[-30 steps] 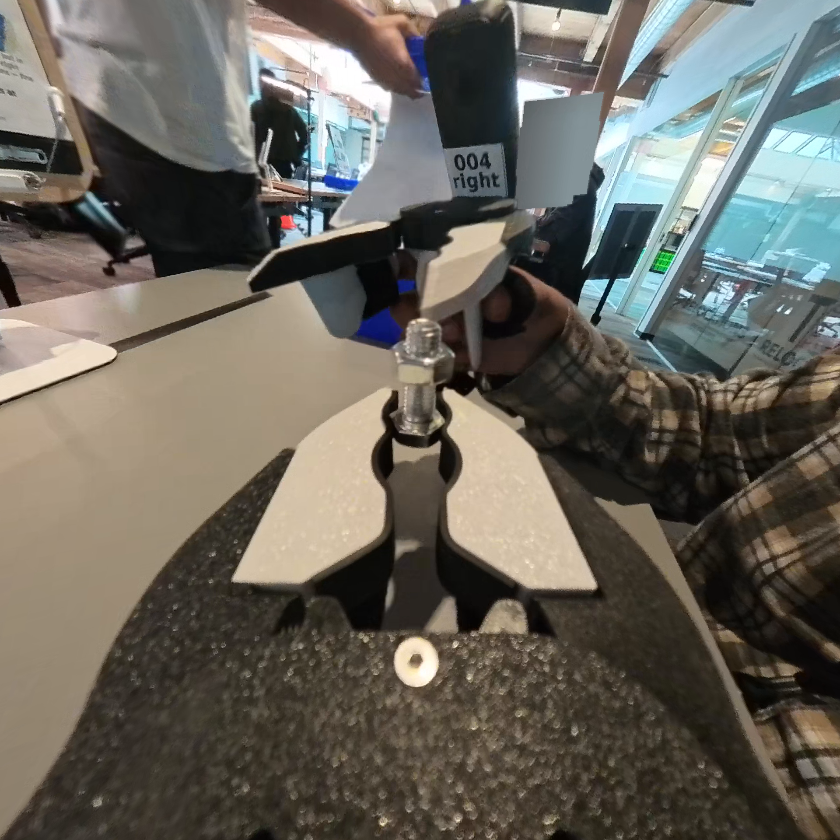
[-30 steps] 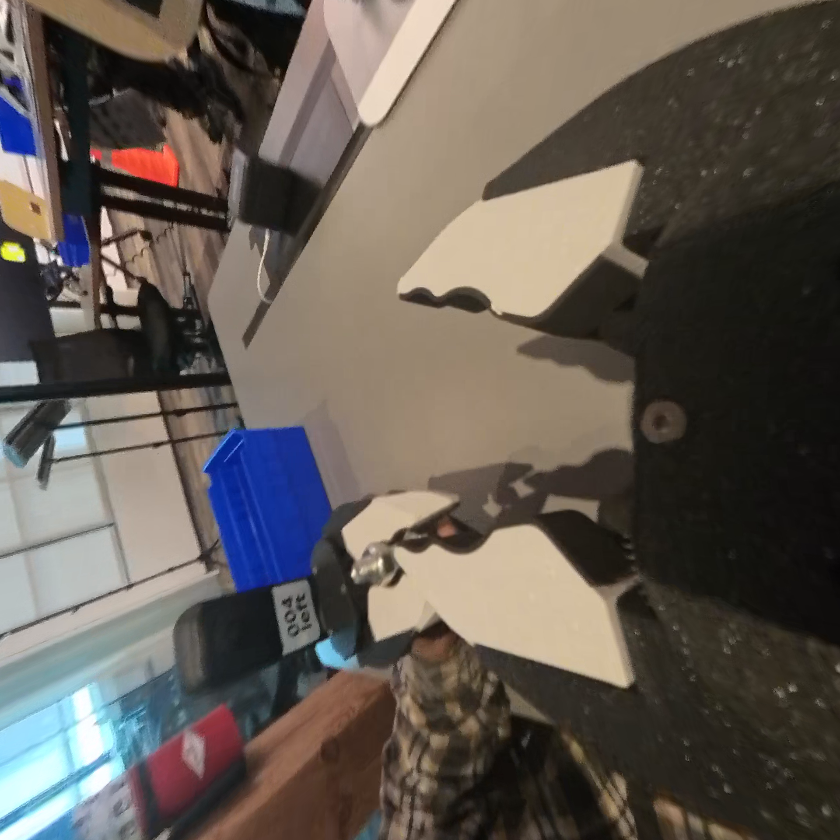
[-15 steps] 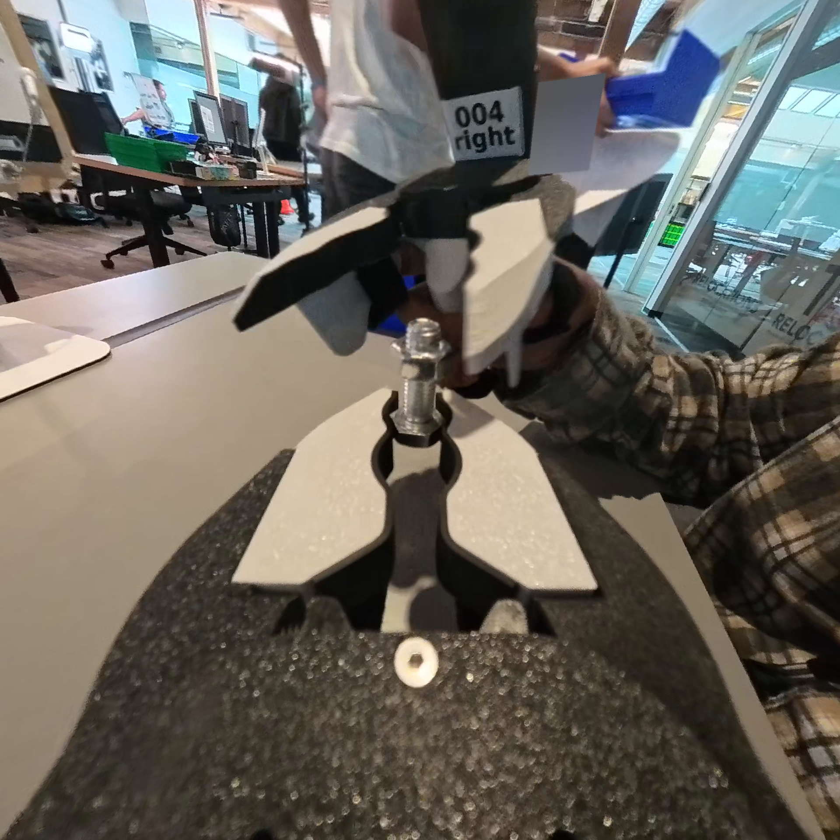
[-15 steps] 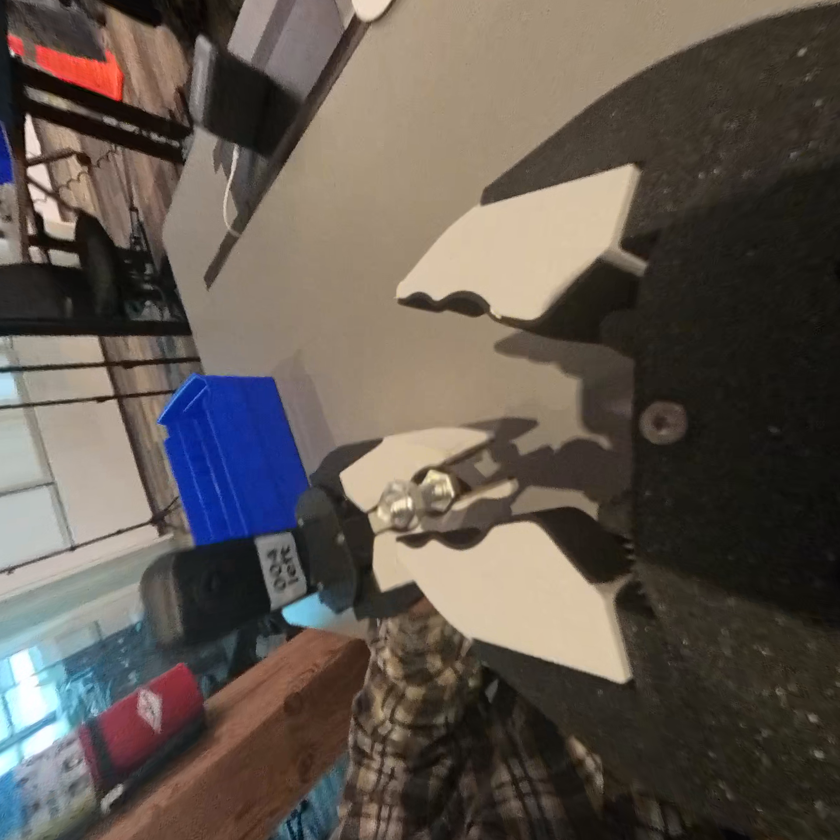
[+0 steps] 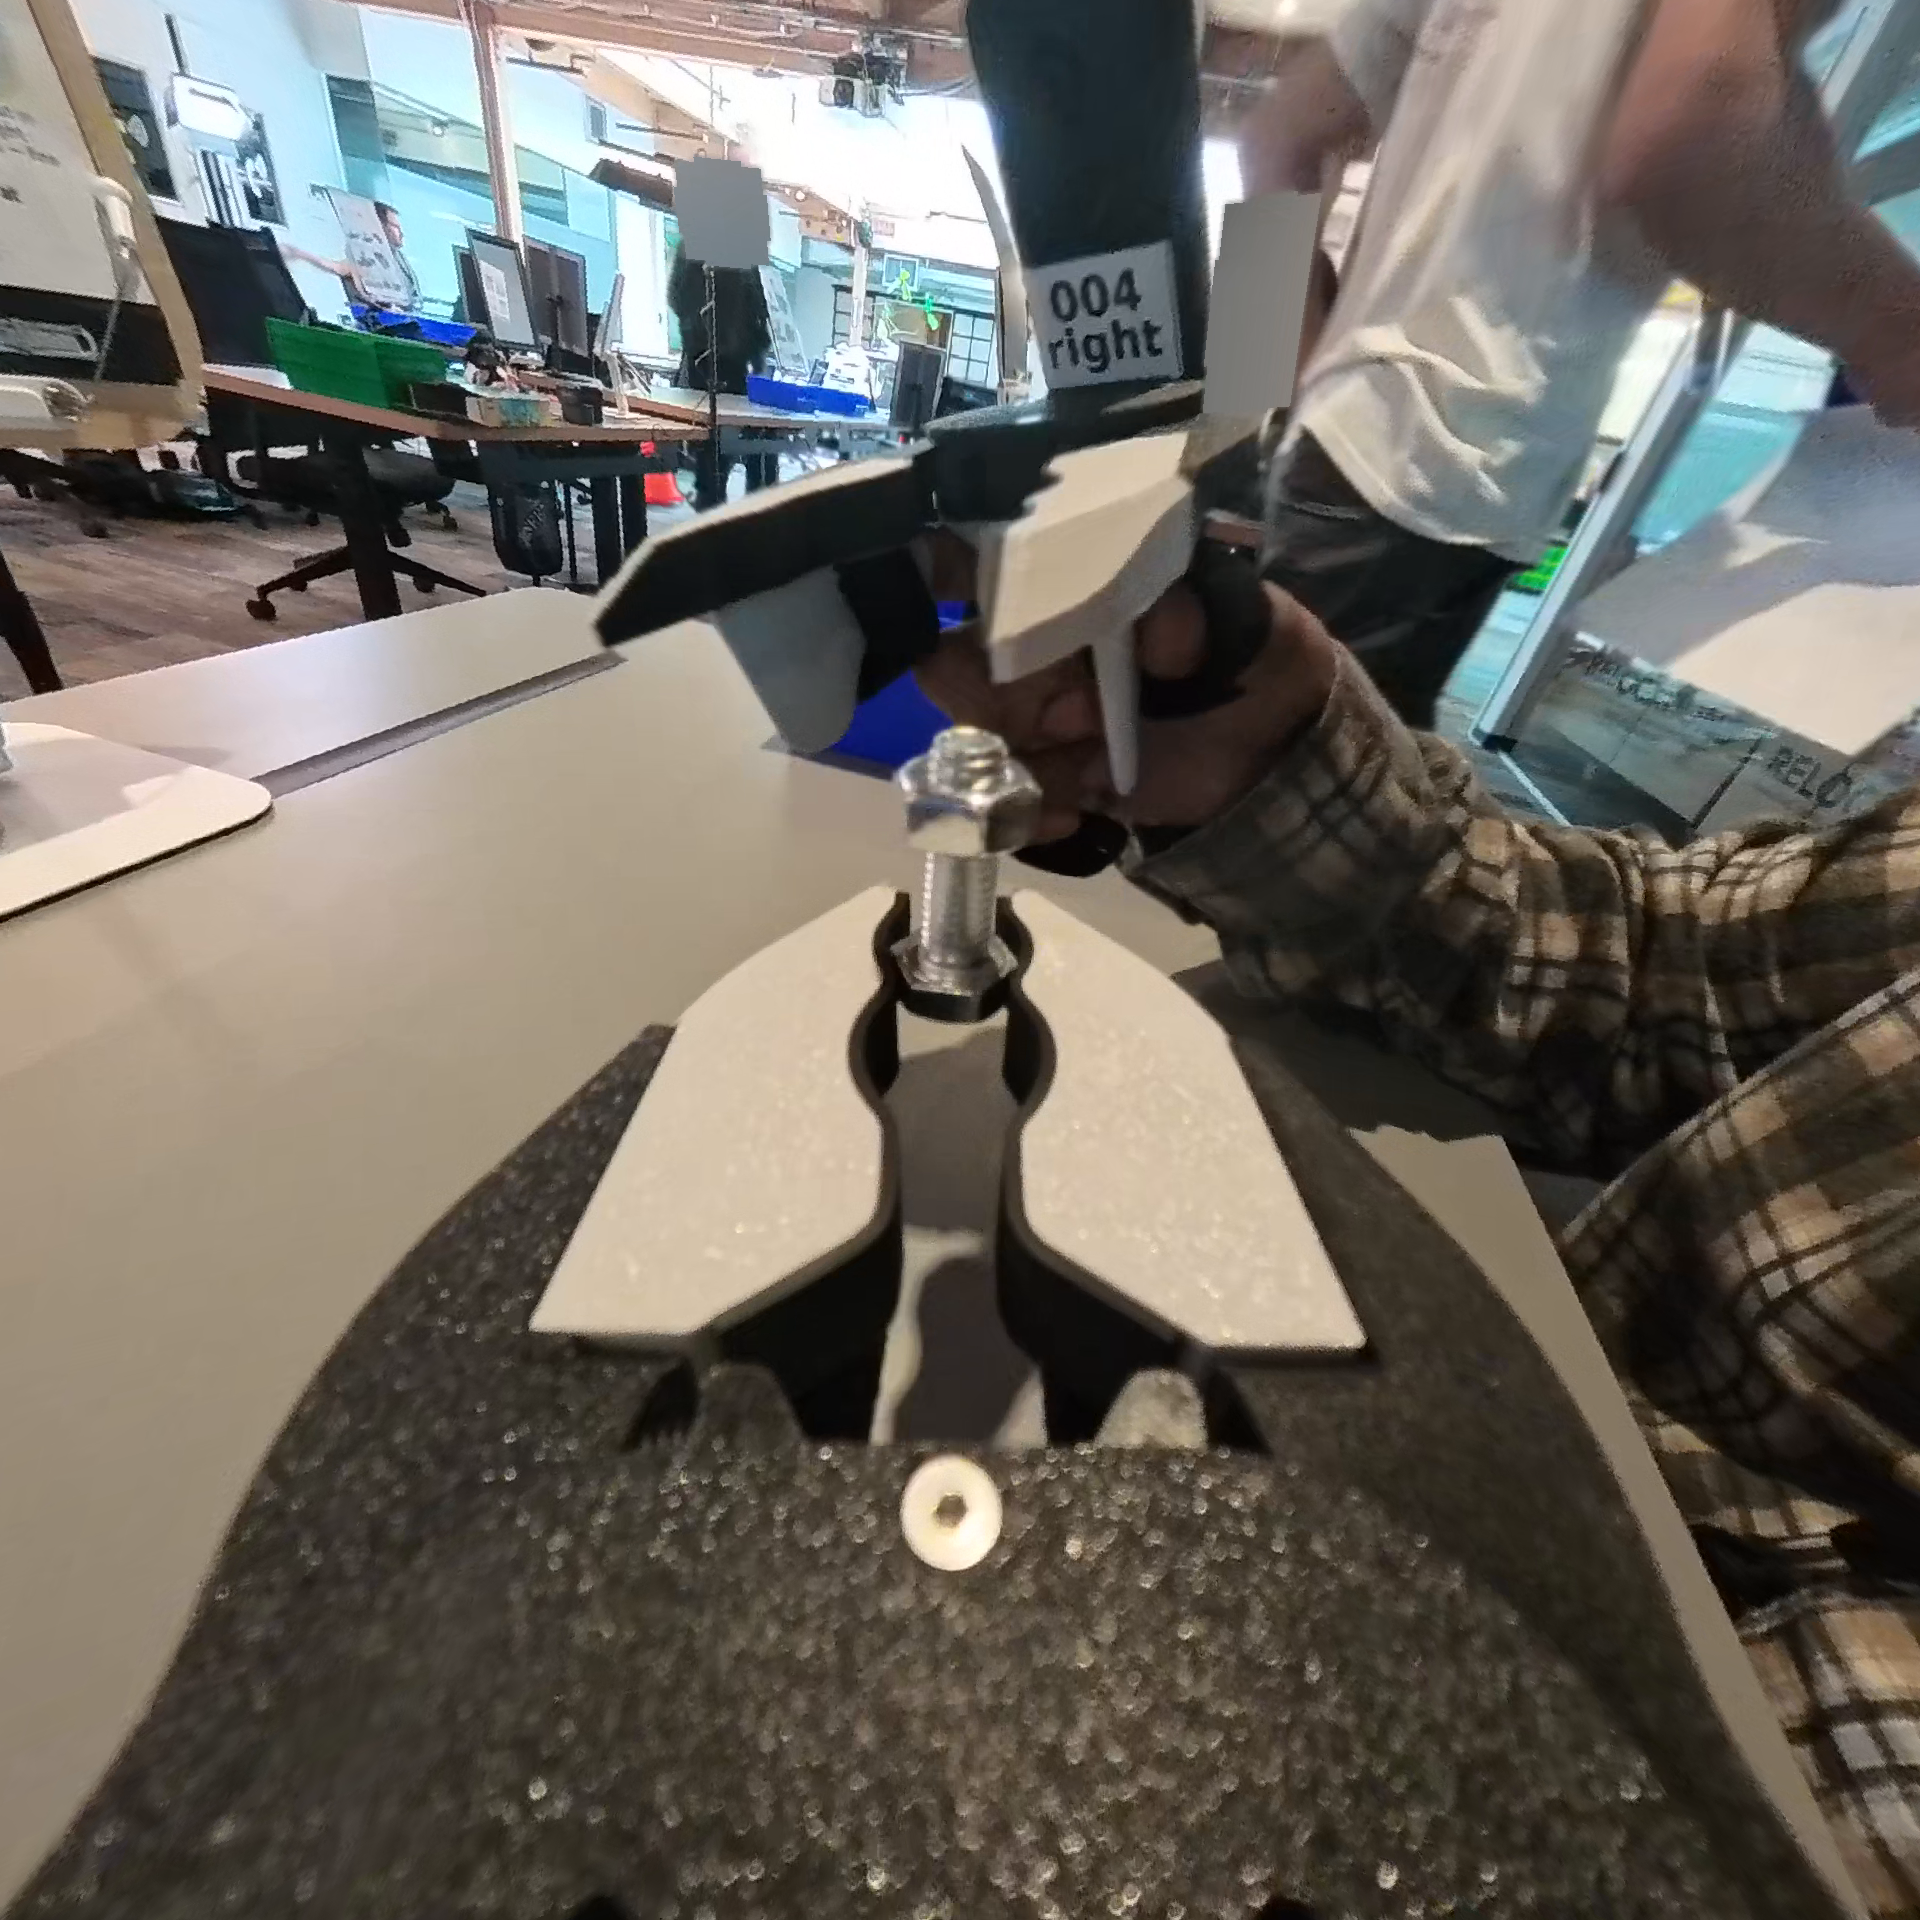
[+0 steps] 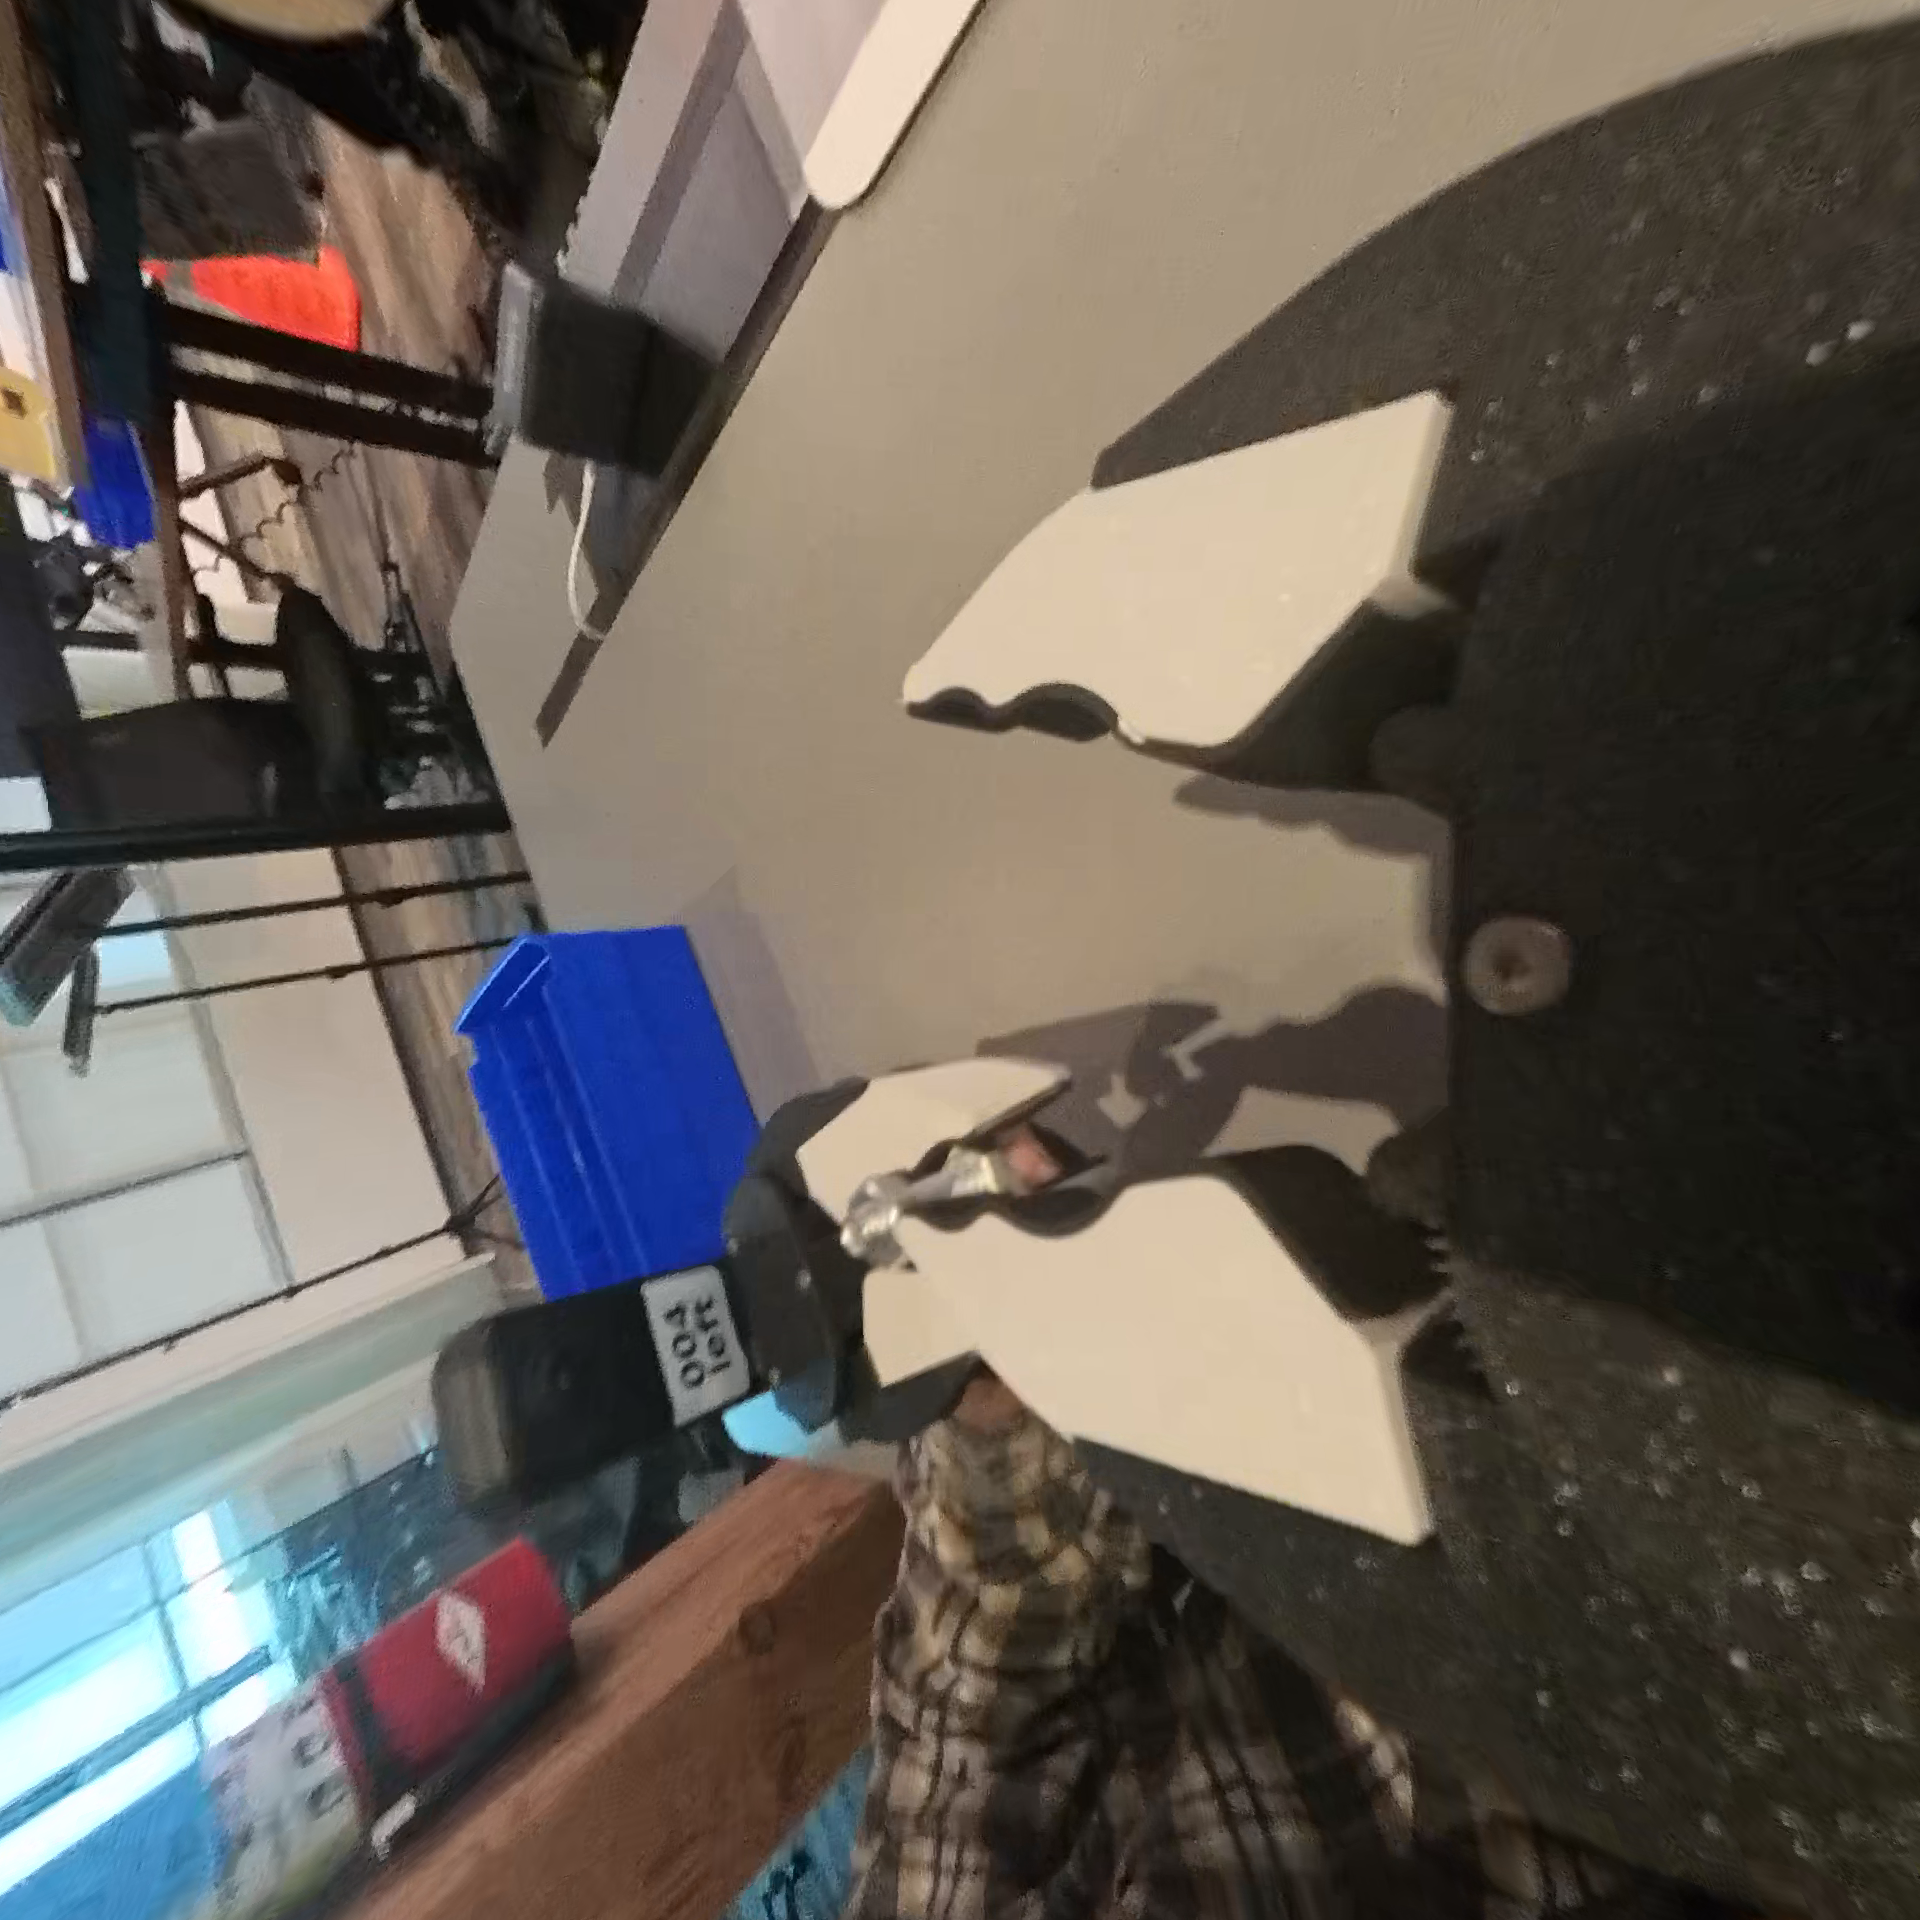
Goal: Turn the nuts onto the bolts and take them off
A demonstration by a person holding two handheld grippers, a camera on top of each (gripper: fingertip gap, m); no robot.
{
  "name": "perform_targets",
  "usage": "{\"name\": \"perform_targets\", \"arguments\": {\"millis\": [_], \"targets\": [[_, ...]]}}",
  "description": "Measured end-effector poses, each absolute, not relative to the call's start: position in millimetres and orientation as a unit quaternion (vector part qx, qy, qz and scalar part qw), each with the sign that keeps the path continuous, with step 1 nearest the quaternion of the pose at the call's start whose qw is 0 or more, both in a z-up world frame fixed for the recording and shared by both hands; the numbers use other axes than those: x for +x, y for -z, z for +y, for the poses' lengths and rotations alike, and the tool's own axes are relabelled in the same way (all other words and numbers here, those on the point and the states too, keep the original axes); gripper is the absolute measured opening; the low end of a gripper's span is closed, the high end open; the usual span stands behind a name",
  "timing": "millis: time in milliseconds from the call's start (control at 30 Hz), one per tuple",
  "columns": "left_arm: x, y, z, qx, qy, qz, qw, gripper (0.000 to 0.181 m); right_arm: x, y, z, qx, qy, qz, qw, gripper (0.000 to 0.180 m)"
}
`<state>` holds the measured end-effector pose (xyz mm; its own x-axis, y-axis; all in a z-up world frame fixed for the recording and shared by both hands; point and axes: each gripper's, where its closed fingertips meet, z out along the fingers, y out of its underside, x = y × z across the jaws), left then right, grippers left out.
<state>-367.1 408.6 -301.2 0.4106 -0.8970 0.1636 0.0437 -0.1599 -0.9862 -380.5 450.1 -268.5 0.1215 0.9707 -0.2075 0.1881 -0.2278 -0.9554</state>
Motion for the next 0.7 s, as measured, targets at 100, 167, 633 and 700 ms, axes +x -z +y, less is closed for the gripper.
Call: {"name": "perform_targets", "arguments": {"millis": [100,167,633,700], "targets": [[-365.0,302.6,408.4,-0.631,0.428,0.339,0.551,0.015,-399.5,270.6,429.0,-0.605,-0.482,-0.494,0.396,0.089],[-363.3,302.4,406.7,-0.629,0.427,0.343,0.551,0.015,-399.7,276.6,433.3,-0.615,-0.464,-0.498,0.399,0.091],[-365.2,300.3,406.8,-0.626,0.429,0.34,0.556,0.015,-384.5,268.0,441.8,-0.609,-0.479,-0.481,0.411,0.079],[-364.5,301.8,407.6,-0.628,0.428,0.34,0.553,0.015,-394.4,266.2,428.9,-0.594,-0.492,-0.493,0.402,0.08]]}}
